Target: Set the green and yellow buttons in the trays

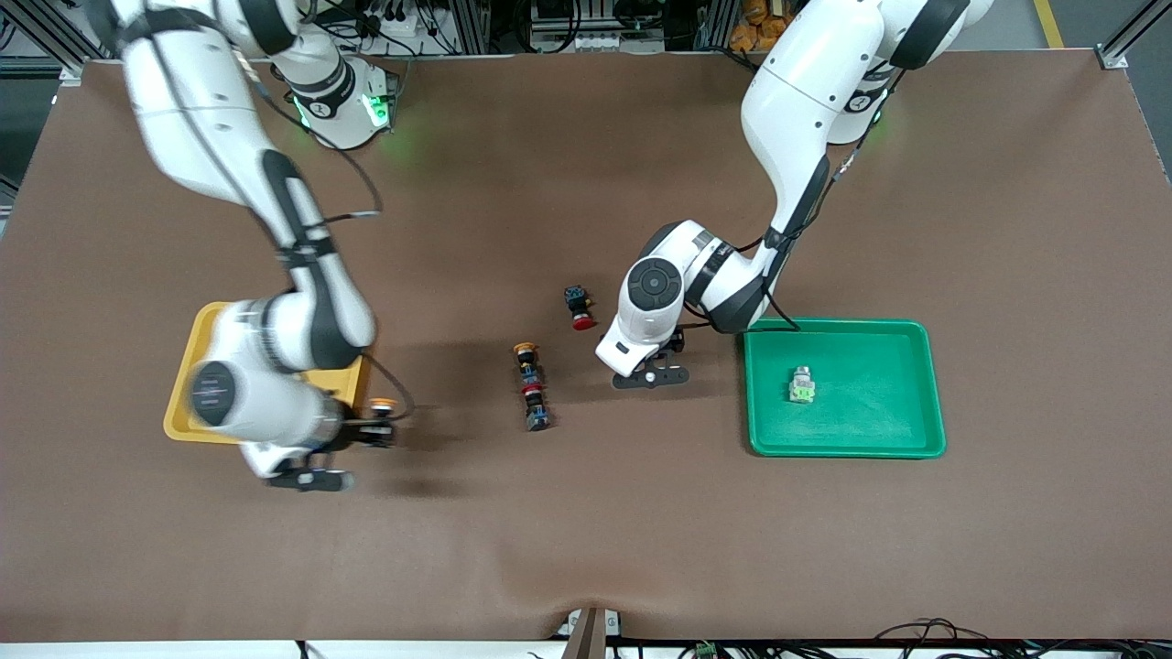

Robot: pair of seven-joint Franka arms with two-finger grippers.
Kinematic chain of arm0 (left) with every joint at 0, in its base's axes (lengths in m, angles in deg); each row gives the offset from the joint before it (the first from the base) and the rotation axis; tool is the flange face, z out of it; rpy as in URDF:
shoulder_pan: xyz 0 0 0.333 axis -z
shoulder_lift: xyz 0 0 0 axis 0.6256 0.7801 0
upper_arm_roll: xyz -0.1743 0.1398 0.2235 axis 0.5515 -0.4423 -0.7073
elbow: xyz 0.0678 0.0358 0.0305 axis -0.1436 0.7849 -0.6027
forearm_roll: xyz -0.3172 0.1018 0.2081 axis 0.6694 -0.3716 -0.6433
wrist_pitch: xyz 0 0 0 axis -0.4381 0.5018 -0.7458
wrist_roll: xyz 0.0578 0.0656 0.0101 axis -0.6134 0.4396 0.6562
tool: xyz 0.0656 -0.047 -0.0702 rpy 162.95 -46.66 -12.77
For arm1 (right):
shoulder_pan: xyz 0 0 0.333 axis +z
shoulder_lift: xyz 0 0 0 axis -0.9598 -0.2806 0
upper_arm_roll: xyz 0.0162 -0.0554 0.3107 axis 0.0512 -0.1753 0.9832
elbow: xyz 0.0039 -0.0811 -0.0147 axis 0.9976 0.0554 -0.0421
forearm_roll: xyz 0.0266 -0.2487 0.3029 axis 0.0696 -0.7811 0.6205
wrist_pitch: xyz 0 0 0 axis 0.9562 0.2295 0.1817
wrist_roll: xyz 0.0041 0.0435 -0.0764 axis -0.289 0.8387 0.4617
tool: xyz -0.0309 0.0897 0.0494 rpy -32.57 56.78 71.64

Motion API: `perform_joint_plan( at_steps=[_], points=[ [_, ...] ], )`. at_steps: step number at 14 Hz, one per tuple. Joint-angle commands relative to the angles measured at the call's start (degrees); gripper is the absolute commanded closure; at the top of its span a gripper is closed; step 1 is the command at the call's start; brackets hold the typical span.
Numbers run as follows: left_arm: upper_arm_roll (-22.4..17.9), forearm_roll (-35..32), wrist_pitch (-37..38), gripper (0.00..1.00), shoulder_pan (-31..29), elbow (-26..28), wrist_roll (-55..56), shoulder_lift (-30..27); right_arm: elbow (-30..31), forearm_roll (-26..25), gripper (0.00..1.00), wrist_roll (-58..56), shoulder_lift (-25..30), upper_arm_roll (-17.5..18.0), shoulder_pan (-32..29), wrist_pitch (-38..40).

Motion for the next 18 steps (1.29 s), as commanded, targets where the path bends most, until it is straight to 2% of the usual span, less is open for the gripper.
perform_joint_plan(
  at_steps=[1,5,6,7,8,9,12,15,17,18],
  points=[
    [-0.54,-0.61,0.96,1.0,-0.62,0.56,-0.02,-2.71,1.36,0.45,1.0,-8.48,3.88,1.11,-6.56,4.91],
    [-0.37,-0.61,11.14,1.0,-6.5,1.09,-7.38,-8.86,1.45,0.37,1.0,-18.15,3.54,1.11,-17.28,8.79],
    [-0.37,-0.61,12.55,1.0,-8.09,1.7,-8.97,-9.83,1.62,0.37,0.94,-19.66,3.36,1.03,-19.13,8.79],
    [-0.37,-0.61,12.74,1.0,-9.67,2.92,-10.29,-11.06,1.8,0.28,0.63,-21.5,3.36,1.03,-20.72,8.79],
    [-0.37,-0.61,12.83,1.0,-12.38,4.06,-12.48,-12.2,1.8,0.28,0.13,-23.78,3.28,1.03,-22.04,8.88],
    [-0.63,-0.61,12.83,1.0,-14.15,5.21,-15.37,-12.91,1.8,0.37,0.0,-24.93,3.28,1.11,-22.57,9.23],
    [-0.37,-0.61,12.83,1.0,-24.34,6.36,-28.46,-13.62,1.36,0.54,0.0,-24.6,3.28,1.46,-21.53,11.77],
    [-0.89,-0.7,10.91,1.0,-28.13,5.66,-29.81,-11.17,1.45,0.72,0.0,-25.03,3.28,1.55,-16.36,11.96],
    [-0.81,-5.5,8.1,1.0,-29.8,5.75,-29.9,-9.33,1.89,0.8,0.0,-25.03,3.19,1.64,-11.09,11.96],
    [-0.81,-6.4,6.69,0.89,-30.33,5.83,-29.9,-8.36,1.89,0.89,0.0,-24.86,3.19,1.55,-8.37,11.87]
  ],
)
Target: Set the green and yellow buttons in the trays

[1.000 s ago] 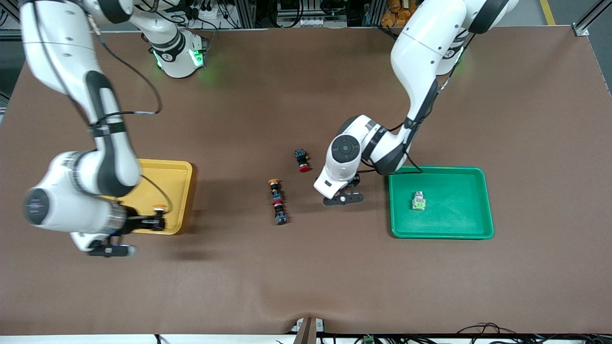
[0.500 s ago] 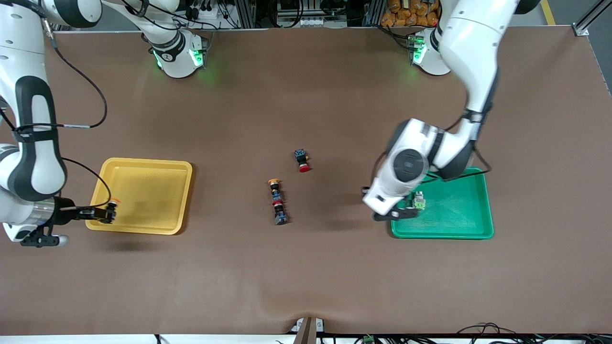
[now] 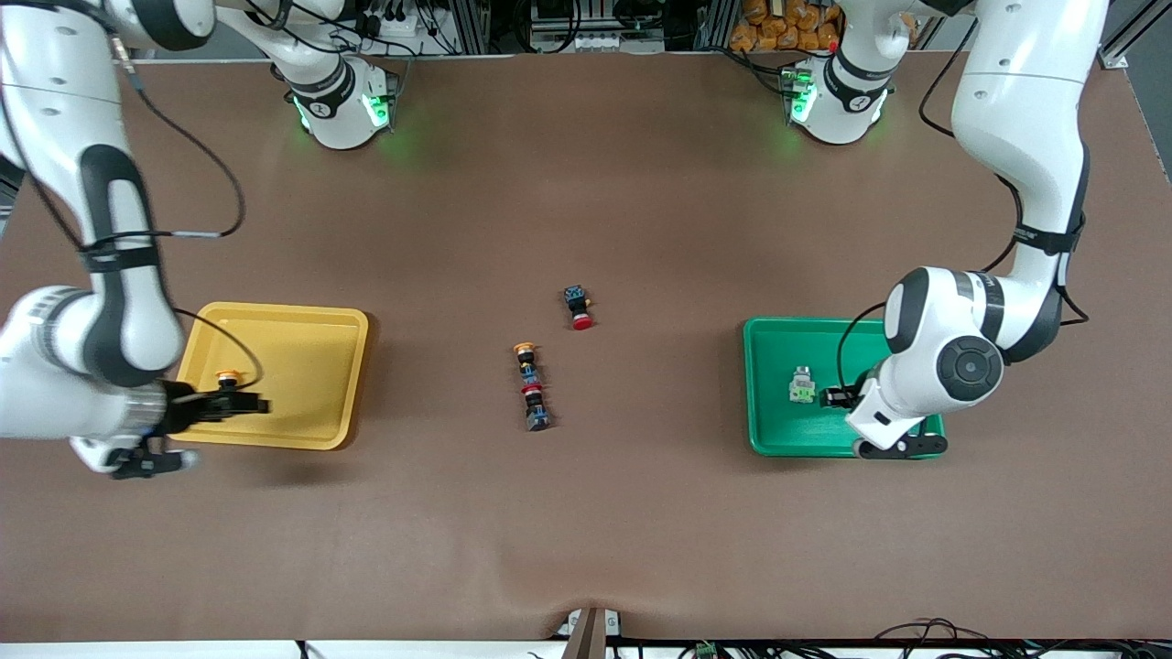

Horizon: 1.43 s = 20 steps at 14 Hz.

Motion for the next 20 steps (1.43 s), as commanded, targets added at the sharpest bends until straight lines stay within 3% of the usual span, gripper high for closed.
perform_joint_plan(
  at_steps=[1,2,7,9,11,12,15,20],
  points=[
    [0.56,-3.04,-3.27,0.51,-1.0,0.03,0.49,2.08,0.48,0.99,0.0,0.26,0.35,-0.59,7.78,0.07],
    [0.56,-2.86,-3.36,0.01,-0.92,-0.06,0.49,1.99,0.48,1.34,0.0,0.79,0.35,-0.59,11.2,-0.1],
    [0.91,-2.77,-0.29,0.0,-1.27,-1.98,0.49,-1.7,0.57,2.31,0.0,15.25,-0.26,-0.59,24.13,-2.55],
    [0.91,-2.77,0.51,0.0,-1.18,-2.87,0.58,-1.96,2.4,2.22,0.0,23.34,-1.32,-0.59,28.88,-8.95],
    [0.91,-2.77,0.51,0.0,-1.62,-3.4,0.49,-2.84,7.22,2.22,0.0,31.95,-2.02,-0.68,34.67,-20.7],
    [0.91,-2.86,0.51,0.0,-1.71,-4.01,0.49,-3.02,8.99,2.22,0.0,34.52,-1.94,-0.68,35.66,-24.41],
    [0.91,-2.77,1.73,0.0,-1.62,-4.54,0.49,-6.26,9.62,2.22,0.0,35.07,-2.37,-0.59,35.93,-25.5],
    [2.31,-2.25,14.89,0.0,-1.8,-5.25,-0.65,-18.19,10.15,2.13,0.0,35.24,-4.66,-0.68,38.57,-29.99]
  ],
)
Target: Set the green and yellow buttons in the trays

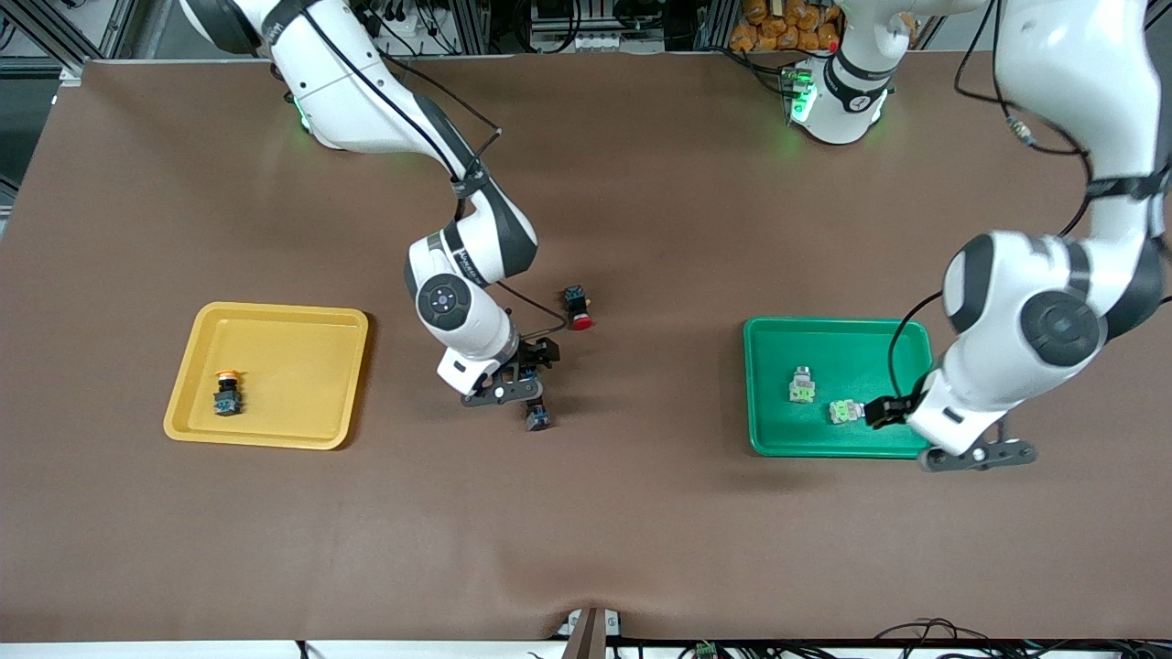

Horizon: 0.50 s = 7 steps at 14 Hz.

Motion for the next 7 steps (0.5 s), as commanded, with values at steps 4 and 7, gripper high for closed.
perform_joint_plan(
  at_steps=[4,7],
  points=[
    [1.65,1.9,18.08,0.0,0.24,1.99,-3.74,-16.87,0.91,0.85,0.77,0.59,-0.54,-0.45,1.22,-1.1],
    [1.39,5.6,22.22,0.0,0.15,2.35,-6.82,-21.36,1.08,0.85,1.0,0.5,-0.45,-0.45,1.05,-1.19]
  ],
)
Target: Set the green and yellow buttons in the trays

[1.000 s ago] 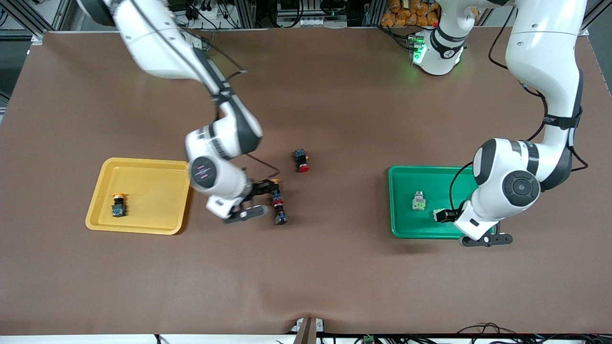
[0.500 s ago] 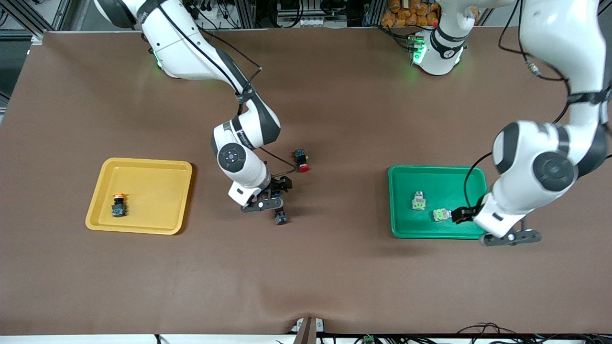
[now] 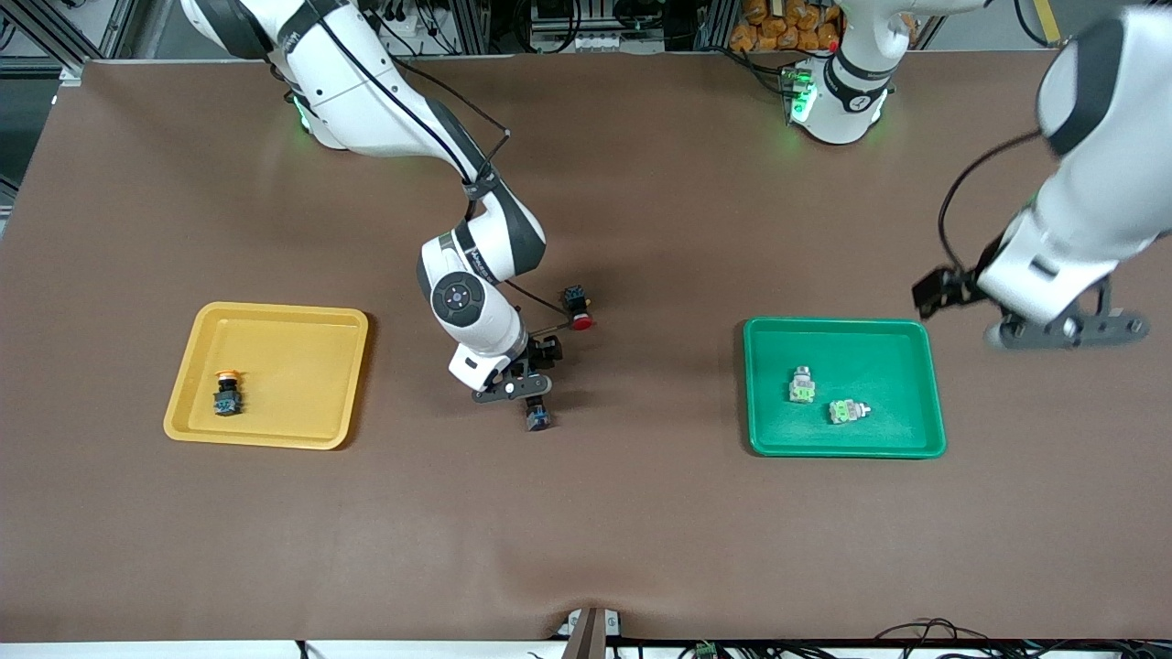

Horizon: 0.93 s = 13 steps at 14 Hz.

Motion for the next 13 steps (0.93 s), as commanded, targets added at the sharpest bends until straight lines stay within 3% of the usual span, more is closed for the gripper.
perform_joint_plan(
  at_steps=[1,4,7,10,13],
  points=[
    [-0.4,1.87,1.89,0.0,-0.34,2.15,-2.9,-4.14,0.95,0.85,1.0,0.45,0.71,-0.42,0.1,-0.6],
    [-0.75,1.87,4.45,0.0,-1.04,2.24,-4.58,-7.66,2.08,0.85,1.0,0.45,3.34,-0.68,-0.34,0.97],
    [-1.63,1.87,4.62,0.0,-1.13,2.06,-5.81,-9.25,4.37,0.85,1.0,-0.43,9.57,-2.88,-3.05,6.76],
    [-3.9,2.57,5.67,0.0,-1.39,1.8,-8.88,-11.18,4.55,0.5,1.0,-0.78,13.45,-2.97,-11.21,11.86],
    [-4.44,3.45,8.75,0.0,-1.48,1.8,-11.44,-12.33,4.73,0.24,1.0,-7.52,13.64,-2.97,-20.87,15.56]
  ],
)
